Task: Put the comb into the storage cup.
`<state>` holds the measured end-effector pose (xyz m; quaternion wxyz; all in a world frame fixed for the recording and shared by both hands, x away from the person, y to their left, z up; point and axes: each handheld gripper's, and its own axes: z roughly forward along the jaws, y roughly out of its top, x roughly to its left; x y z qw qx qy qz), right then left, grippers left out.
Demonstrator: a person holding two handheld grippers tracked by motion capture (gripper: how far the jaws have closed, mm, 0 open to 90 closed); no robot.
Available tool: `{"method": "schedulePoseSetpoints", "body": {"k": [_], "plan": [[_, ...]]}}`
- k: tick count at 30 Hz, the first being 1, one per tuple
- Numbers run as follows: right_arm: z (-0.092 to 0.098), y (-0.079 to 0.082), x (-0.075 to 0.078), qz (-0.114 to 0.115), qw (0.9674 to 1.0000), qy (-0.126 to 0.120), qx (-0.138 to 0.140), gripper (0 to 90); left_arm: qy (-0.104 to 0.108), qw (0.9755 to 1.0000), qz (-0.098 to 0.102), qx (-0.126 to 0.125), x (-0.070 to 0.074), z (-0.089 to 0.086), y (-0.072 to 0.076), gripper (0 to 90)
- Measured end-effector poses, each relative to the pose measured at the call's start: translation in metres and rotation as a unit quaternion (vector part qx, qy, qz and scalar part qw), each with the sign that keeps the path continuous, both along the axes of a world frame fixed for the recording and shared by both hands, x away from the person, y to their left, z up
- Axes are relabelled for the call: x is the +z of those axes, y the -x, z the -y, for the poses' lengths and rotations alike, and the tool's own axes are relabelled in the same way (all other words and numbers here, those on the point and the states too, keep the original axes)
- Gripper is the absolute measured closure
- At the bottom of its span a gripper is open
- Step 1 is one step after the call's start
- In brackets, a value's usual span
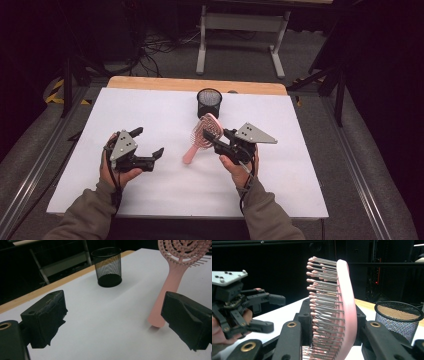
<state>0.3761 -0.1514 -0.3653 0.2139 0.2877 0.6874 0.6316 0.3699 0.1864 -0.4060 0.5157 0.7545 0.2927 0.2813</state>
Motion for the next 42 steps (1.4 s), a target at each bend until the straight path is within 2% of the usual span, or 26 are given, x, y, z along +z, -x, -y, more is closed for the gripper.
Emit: {"method": "schedulePoseSetpoints", "body": {"k": [8,12,25,33,35,42], "plan": [[0.007,0.000,0.003,0.004,0.9999,-0.003,-0.009,64.4,0.007,0.9998,0.016,0.006,0.003,-0.020,0.005,8.6],[0.009,0.000,0.003,0.003,0.9999,-0.001,-0.011,64.5,0.001,0.9998,0.018,0.003,0.002,-0.024,0.008,8.7],[0.017,0.001,0.006,0.011,0.9997,0.010,-0.020,64.4,0.000,0.9996,0.026,-0.014,-0.007,-0.038,0.021,8.7],[0.022,0.004,0.011,0.023,0.9993,0.016,-0.025,64.5,-0.007,0.9997,0.017,-0.016,-0.017,-0.046,0.028,7.8],[0.024,0.006,0.013,0.024,0.9992,0.015,-0.027,64.5,-0.015,0.9997,0.014,-0.016,-0.019,-0.048,0.029,7.8],[0.029,0.008,0.019,0.034,0.9988,0.011,-0.035,64.5,-0.005,0.9998,0.007,-0.016,-0.027,-0.055,0.033,7.4]]}}
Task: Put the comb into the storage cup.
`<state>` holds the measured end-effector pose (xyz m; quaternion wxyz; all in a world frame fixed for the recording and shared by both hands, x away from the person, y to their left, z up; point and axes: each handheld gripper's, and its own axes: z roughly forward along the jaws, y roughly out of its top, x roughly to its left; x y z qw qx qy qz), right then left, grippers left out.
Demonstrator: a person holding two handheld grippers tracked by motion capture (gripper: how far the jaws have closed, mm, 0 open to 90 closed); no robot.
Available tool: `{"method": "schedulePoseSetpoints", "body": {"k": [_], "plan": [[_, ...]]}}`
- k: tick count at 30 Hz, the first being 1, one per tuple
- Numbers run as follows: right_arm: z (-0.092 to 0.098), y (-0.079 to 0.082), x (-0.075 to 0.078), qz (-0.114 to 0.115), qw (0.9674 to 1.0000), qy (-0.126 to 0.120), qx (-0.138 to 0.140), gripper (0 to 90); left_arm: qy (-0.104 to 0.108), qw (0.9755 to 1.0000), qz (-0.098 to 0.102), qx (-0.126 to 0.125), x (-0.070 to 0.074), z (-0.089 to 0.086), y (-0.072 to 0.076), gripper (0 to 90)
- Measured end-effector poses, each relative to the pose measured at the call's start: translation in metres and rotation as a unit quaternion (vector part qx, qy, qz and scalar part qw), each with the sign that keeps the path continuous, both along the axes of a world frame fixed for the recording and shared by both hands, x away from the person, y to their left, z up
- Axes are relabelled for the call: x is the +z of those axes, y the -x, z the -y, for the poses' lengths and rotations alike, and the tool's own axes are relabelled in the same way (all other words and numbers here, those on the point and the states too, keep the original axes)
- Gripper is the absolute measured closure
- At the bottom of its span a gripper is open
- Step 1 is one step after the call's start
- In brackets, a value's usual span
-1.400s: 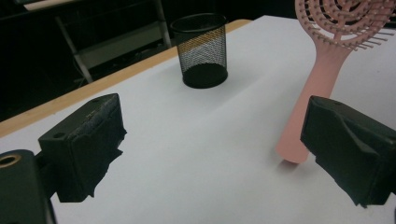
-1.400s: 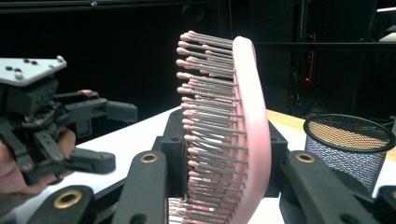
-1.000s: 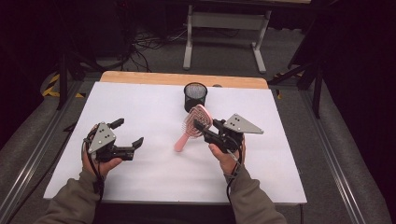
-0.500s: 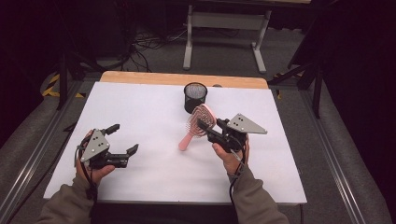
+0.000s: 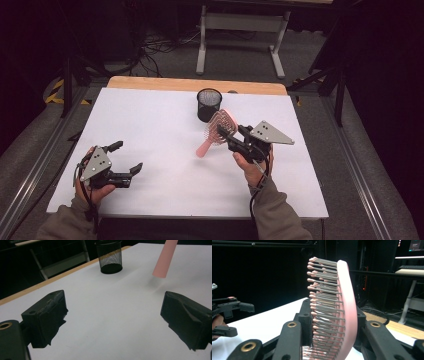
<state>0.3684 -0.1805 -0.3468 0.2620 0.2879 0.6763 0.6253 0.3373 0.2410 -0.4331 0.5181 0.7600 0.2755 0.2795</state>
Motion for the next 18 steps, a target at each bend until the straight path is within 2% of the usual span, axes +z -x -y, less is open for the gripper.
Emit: {"method": "schedulePoseSetpoints", "body": {"k": [9,18], "plan": [[0.004,0.000,0.007,0.012,0.9999,0.006,-0.008,64.5,-0.017,0.9998,-0.010,-0.002,-0.007,0.003,-0.001,7.5],[0.007,-0.002,0.023,0.031,0.9994,0.012,-0.013,64.5,-0.011,0.9999,-0.009,-0.003,-0.006,0.002,-0.001,7.5]]}}
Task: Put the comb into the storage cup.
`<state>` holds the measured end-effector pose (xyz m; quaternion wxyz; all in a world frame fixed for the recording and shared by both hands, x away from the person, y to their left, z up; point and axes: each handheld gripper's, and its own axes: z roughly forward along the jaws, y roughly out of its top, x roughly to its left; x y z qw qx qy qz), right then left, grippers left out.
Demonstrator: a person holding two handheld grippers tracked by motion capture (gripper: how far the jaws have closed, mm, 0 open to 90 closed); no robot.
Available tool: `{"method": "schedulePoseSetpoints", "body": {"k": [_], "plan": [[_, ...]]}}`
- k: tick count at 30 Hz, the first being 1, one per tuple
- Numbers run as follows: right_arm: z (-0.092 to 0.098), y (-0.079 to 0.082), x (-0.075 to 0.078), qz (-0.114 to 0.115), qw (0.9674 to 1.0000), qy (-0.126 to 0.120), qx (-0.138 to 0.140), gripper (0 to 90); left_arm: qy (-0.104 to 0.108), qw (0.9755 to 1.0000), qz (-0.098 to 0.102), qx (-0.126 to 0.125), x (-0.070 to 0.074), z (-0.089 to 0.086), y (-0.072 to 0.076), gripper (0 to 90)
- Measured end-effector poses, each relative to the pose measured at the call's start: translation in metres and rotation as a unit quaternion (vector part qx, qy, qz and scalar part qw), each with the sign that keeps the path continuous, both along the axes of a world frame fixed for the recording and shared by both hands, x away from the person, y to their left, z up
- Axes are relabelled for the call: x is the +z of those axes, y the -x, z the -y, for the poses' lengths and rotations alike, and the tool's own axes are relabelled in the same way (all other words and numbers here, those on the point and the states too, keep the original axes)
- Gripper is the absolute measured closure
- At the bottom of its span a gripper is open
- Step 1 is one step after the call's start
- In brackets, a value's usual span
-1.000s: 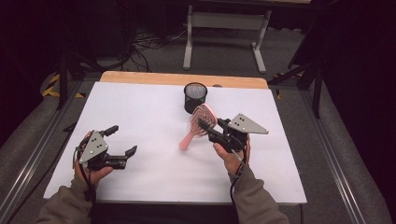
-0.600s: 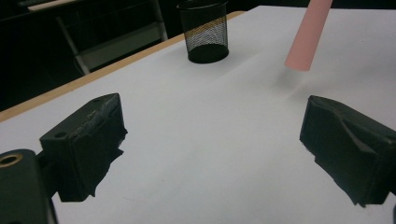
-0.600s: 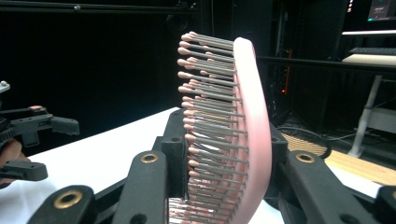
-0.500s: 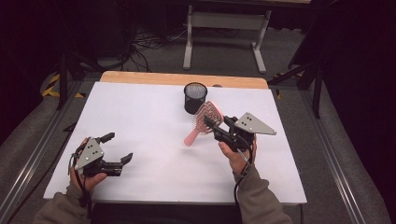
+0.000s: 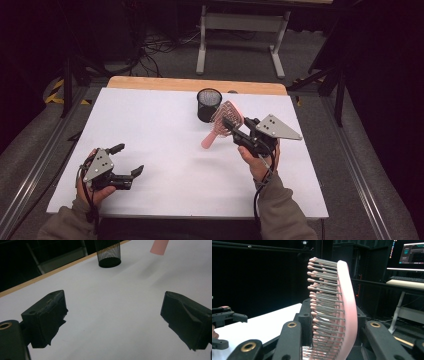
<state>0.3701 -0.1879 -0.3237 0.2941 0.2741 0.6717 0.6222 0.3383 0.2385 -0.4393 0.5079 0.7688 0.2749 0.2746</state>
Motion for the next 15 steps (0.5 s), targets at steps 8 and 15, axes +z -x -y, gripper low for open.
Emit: {"method": "schedulePoseSetpoints", "body": {"k": [8,15], "plan": [[0.001,-0.006,0.022,0.019,0.9997,0.013,-0.007,64.5,0.008,1.0000,0.003,0.000,0.001,-0.001,0.000,7.6],[0.000,-0.016,0.037,0.029,0.9992,0.019,-0.020,64.5,0.000,1.0000,0.005,0.008,0.001,-0.002,0.000,7.6]]}}
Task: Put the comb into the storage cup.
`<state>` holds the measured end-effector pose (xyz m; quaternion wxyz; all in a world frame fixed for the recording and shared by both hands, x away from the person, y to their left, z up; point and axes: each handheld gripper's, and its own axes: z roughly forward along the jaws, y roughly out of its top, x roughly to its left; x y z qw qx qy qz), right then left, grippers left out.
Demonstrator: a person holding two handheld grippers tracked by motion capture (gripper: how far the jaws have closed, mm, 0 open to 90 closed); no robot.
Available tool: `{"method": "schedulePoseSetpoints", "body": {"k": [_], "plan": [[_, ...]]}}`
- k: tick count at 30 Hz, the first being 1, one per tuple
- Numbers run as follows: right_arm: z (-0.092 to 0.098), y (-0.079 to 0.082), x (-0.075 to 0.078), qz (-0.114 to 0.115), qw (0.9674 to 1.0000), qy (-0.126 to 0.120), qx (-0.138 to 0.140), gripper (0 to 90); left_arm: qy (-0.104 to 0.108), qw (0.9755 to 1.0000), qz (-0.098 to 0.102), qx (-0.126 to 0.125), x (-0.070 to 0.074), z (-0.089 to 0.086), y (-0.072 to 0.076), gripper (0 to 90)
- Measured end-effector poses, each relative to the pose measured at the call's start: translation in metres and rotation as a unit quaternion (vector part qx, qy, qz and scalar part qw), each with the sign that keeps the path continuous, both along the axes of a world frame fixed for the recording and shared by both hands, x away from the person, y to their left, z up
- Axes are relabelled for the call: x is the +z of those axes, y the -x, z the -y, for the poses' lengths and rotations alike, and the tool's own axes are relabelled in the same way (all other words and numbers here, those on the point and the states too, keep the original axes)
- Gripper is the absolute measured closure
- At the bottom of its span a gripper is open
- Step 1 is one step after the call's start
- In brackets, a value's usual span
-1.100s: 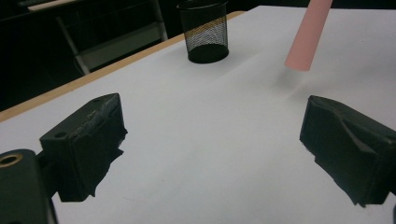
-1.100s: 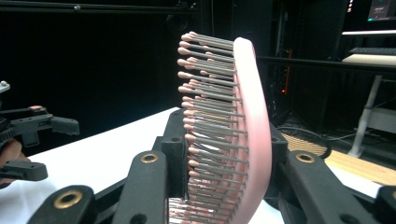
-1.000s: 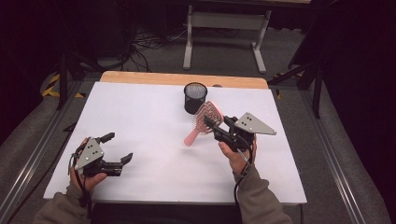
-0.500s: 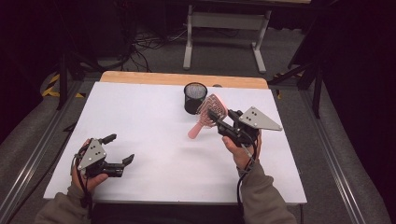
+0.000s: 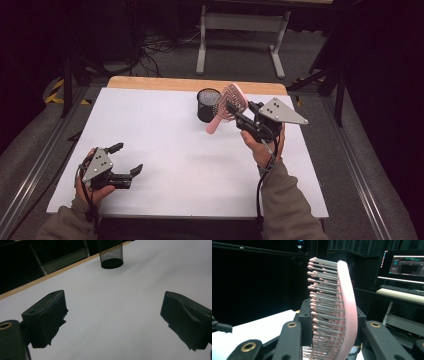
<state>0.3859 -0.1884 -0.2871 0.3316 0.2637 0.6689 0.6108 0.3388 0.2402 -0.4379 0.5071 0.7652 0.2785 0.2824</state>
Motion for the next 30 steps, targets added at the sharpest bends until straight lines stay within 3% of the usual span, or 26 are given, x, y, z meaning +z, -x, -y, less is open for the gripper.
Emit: {"method": "schedulePoseSetpoints", "body": {"k": [13,30], "plan": [[-0.005,-0.015,0.020,0.017,0.9996,0.011,-0.021,64.5,0.003,1.0000,0.001,-0.001,0.000,0.000,0.001,7.8],[-0.018,-0.039,0.033,0.027,0.9983,0.017,-0.049,64.5,0.002,1.0000,0.001,-0.004,0.000,-0.001,0.000,8.1]]}}
